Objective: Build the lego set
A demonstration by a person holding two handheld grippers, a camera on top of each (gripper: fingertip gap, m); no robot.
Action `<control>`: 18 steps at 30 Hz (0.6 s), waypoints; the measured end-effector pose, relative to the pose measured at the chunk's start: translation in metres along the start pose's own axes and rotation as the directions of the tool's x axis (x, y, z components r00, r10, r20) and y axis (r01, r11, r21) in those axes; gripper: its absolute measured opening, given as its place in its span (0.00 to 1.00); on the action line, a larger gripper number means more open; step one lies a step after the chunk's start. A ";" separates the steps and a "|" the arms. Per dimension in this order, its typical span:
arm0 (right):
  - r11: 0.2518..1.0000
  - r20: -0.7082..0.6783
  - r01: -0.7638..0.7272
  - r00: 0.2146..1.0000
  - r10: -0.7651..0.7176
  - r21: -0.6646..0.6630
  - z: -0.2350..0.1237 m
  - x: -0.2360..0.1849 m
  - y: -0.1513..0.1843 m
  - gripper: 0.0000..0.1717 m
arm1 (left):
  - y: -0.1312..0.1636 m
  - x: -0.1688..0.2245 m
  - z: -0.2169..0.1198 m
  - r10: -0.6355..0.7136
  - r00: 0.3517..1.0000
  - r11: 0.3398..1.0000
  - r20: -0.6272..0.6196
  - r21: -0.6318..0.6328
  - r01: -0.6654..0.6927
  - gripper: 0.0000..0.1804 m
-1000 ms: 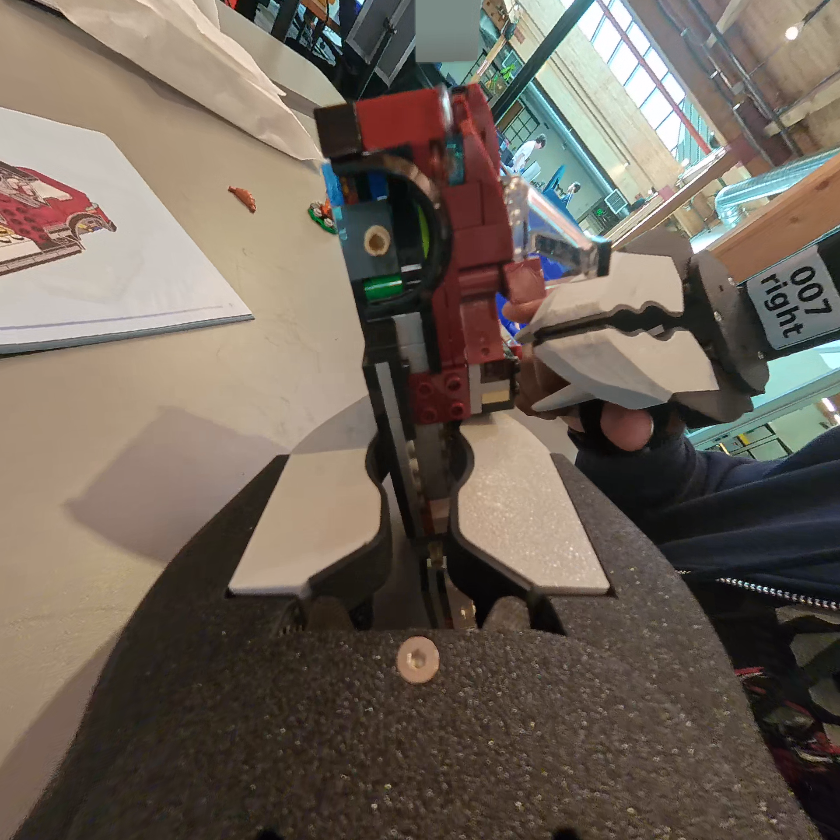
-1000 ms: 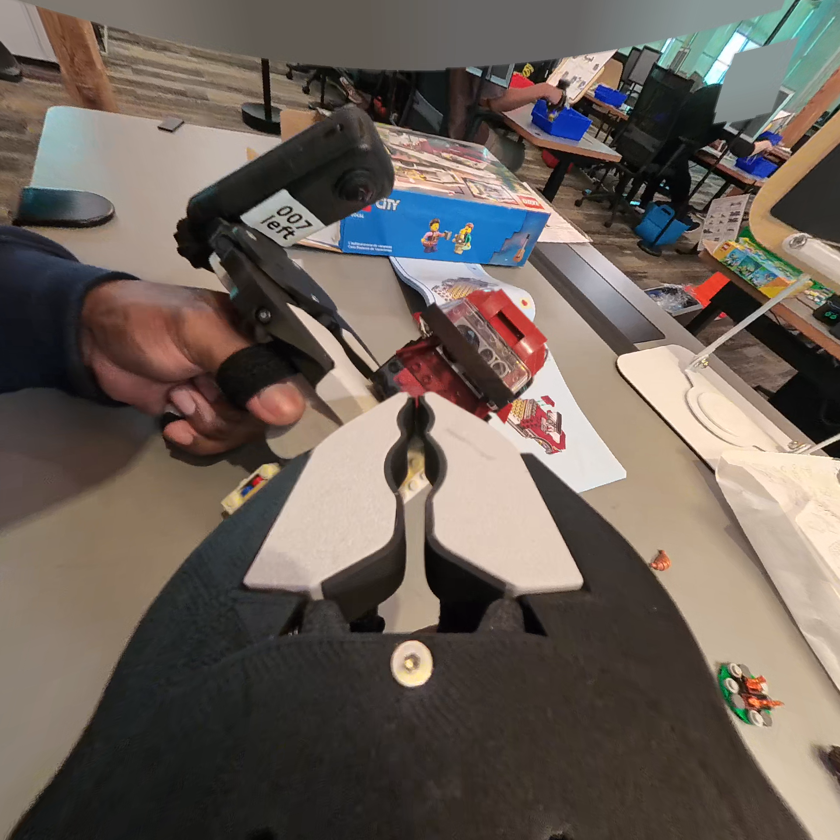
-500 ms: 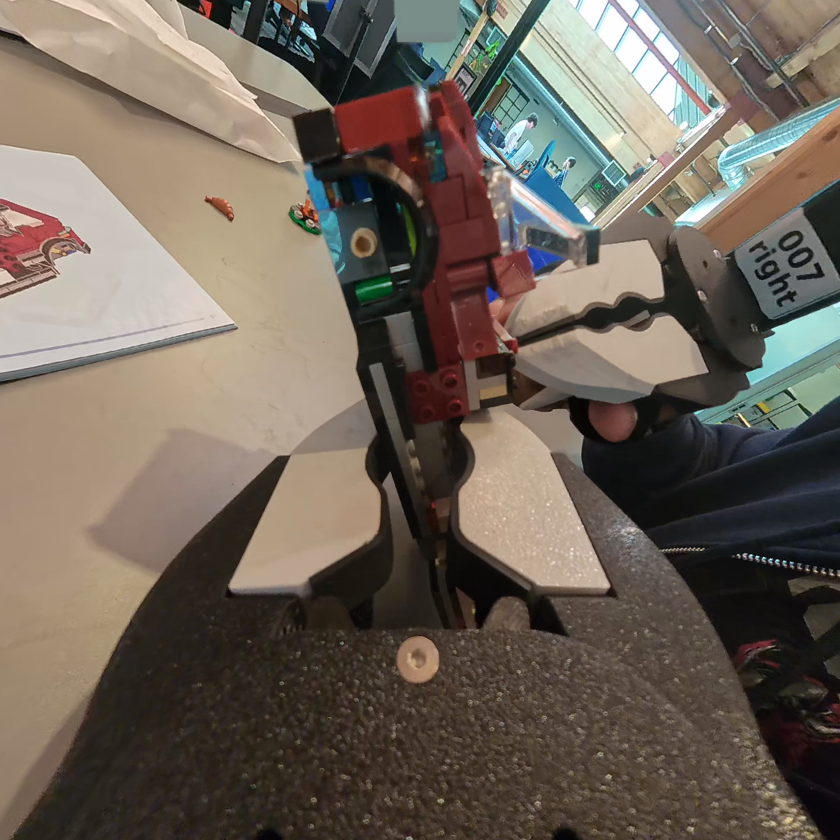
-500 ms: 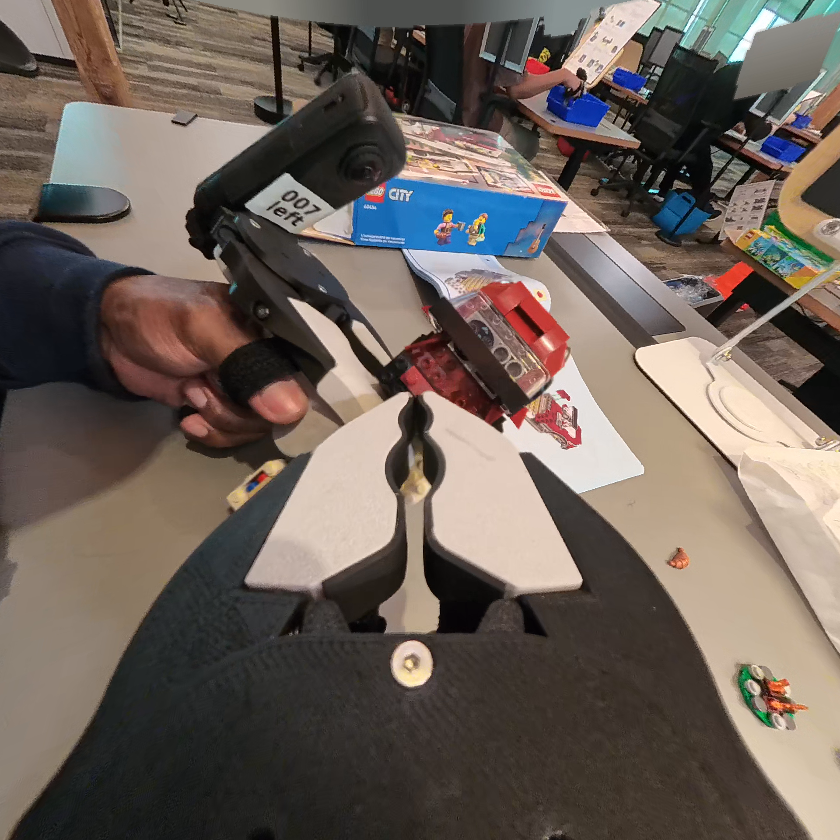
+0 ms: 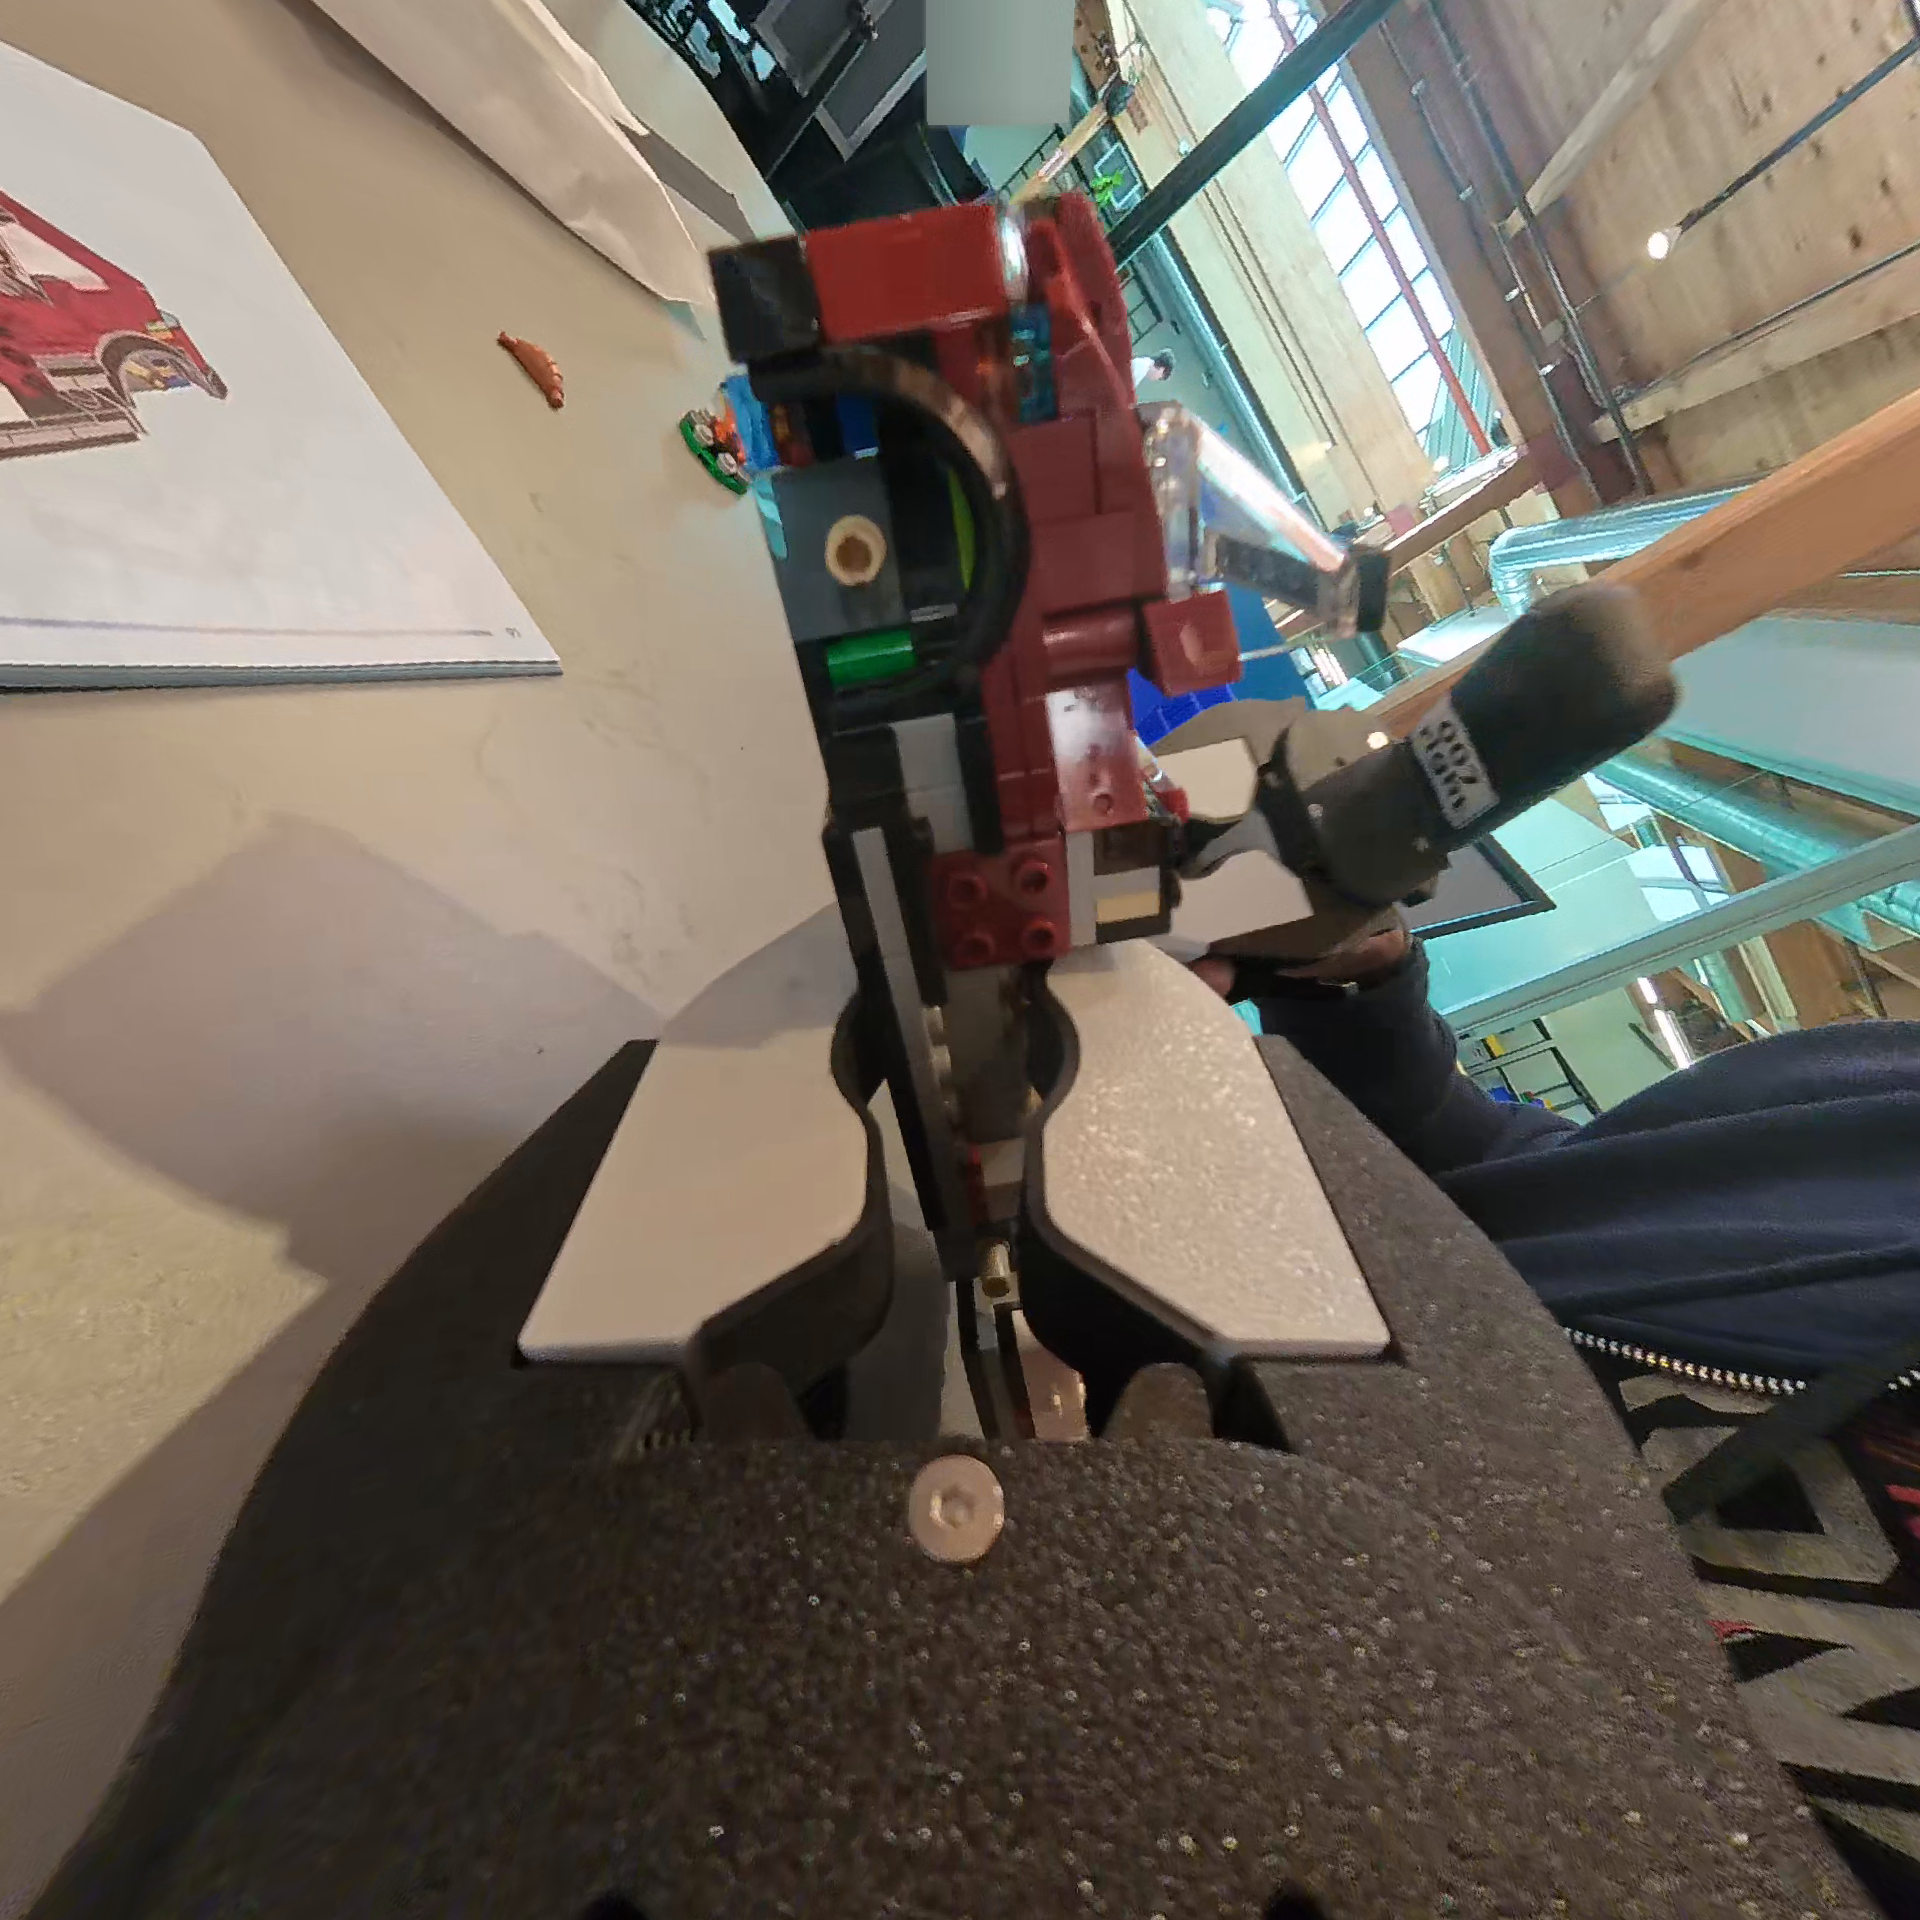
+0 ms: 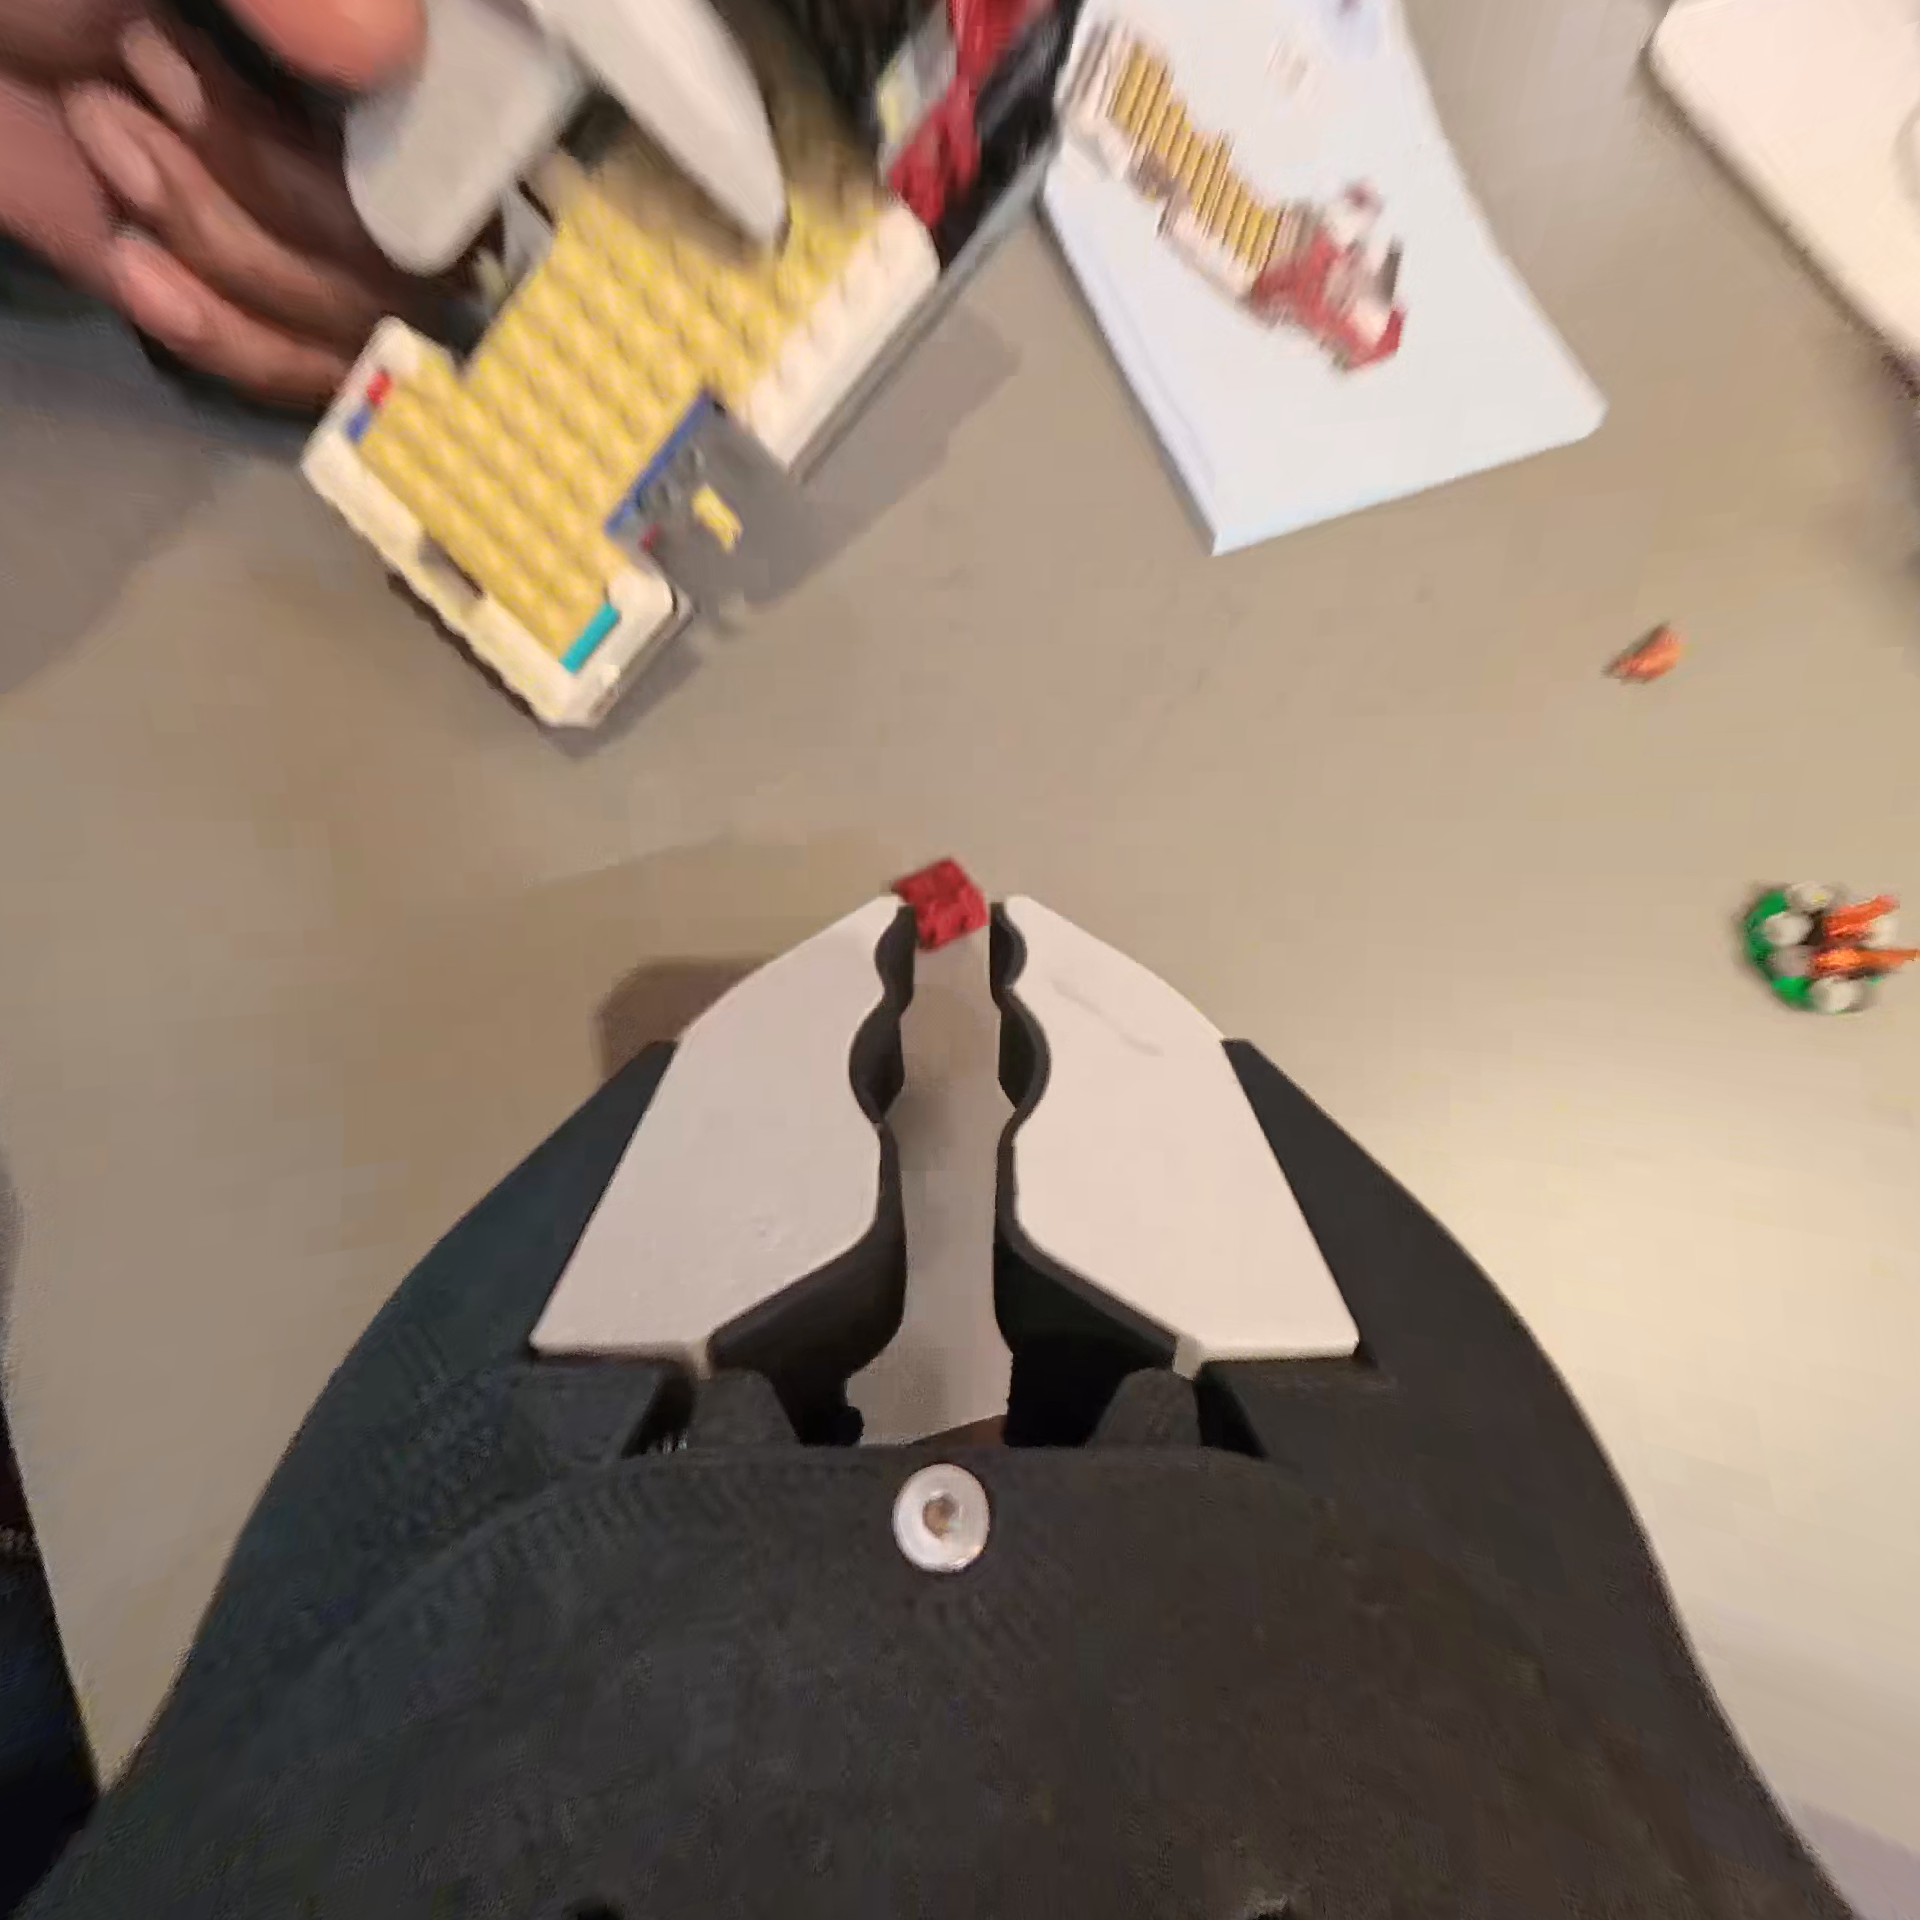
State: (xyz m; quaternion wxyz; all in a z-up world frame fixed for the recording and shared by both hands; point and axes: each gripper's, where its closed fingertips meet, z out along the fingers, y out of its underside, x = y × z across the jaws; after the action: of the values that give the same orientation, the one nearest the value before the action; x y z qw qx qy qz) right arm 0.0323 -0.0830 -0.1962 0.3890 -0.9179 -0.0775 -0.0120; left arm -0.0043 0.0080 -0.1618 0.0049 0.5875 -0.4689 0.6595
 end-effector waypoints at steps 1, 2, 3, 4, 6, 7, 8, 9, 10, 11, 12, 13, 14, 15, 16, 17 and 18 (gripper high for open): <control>0.999 0.011 -0.016 1.000 0.016 -0.041 0.004 -0.001 0.006 0.10 | -0.001 -0.001 0.000 -0.006 1.000 1.000 0.000 0.004 0.006 0.13; 0.998 0.025 -0.019 0.999 0.021 -0.059 0.006 -0.003 0.008 0.12 | -0.002 -0.001 -0.001 -0.010 1.000 1.000 0.002 0.009 0.010 0.13; 0.998 0.043 -0.003 0.999 0.006 -0.060 0.008 -0.006 0.007 0.12 | -0.002 -0.001 -0.001 -0.014 1.000 1.000 -0.001 0.013 0.014 0.13; 0.998 0.045 0.026 0.999 -0.023 -0.064 0.011 -0.007 0.007 0.13 | -0.002 -0.001 -0.002 -0.018 1.000 1.000 -0.007 0.015 0.018 0.13; 0.991 0.007 0.076 0.997 -0.076 -0.109 0.016 0.001 0.013 0.14 | -0.003 -0.001 -0.002 -0.024 1.000 1.000 -0.017 0.016 0.024 0.13; 0.988 0.001 0.088 0.996 -0.089 -0.129 0.020 0.005 0.016 0.15 | -0.003 -0.001 -0.002 -0.025 1.000 1.000 -0.016 0.017 0.025 0.13; 0.986 0.010 0.091 0.996 -0.090 -0.141 0.023 0.006 0.018 0.15 | -0.003 -0.001 -0.002 -0.026 1.000 1.000 -0.017 0.014 0.026 0.13; 0.985 0.030 0.087 0.996 -0.084 -0.146 0.025 0.004 0.018 0.16 | -0.002 -0.001 -0.002 -0.025 1.000 1.000 -0.018 0.010 0.025 0.13; 0.986 0.056 0.082 0.996 -0.075 -0.146 0.028 0.001 0.018 0.16 | -0.001 0.000 -0.002 -0.025 0.999 1.000 -0.020 0.006 0.025 0.13; 0.986 0.077 0.080 0.995 -0.070 -0.147 0.029 -0.002 0.018 0.16 | -0.001 -0.001 -0.001 -0.025 1.000 1.000 -0.019 0.003 0.025 0.13; 0.987 0.083 0.076 0.994 -0.064 -0.144 0.031 -0.004 0.017 0.15 | 0.000 -0.001 -0.001 -0.027 0.999 1.000 -0.018 0.000 0.027 0.13; 0.987 0.086 0.071 0.995 -0.059 -0.147 0.031 -0.005 0.016 0.15 | 0.000 -0.001 -0.001 -0.031 0.999 0.999 -0.018 -0.006 0.031 0.13; 0.986 0.089 0.069 0.994 -0.056 -0.151 0.031 -0.006 0.016 0.14 | 0.001 -0.001 -0.001 -0.036 0.999 0.999 -0.019 -0.012 0.036 0.13; 0.986 0.091 0.067 0.994 -0.054 -0.154 0.031 -0.007 0.017 0.13 | 0.002 -0.001 -0.001 -0.040 0.999 0.999 -0.020 -0.017 0.040 0.13; 0.985 0.093 0.065 0.994 -0.051 -0.157 0.031 -0.007 0.017 0.12 | 0.002 -0.001 -0.001 -0.044 0.999 0.999 -0.021 -0.020 0.044 0.13; 0.985 0.100 0.063 0.994 -0.048 -0.159 0.030 -0.009 0.017 0.12 | 0.003 -0.001 -0.001 -0.050 0.999 0.998 -0.021 -0.024 0.050 0.13; 0.985 0.108 0.061 0.993 -0.044 -0.160 0.029 -0.010 0.018 0.12 | 0.004 -0.002 -0.001 -0.059 0.998 0.998 -0.022 -0.030 0.058 0.13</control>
State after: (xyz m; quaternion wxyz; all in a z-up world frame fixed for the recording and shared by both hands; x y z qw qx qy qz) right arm 0.0237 -0.0756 -0.2301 0.3075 -0.9437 -0.1205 0.0194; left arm -0.0067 0.0074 -0.1653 0.0382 0.5934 -0.4609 0.6588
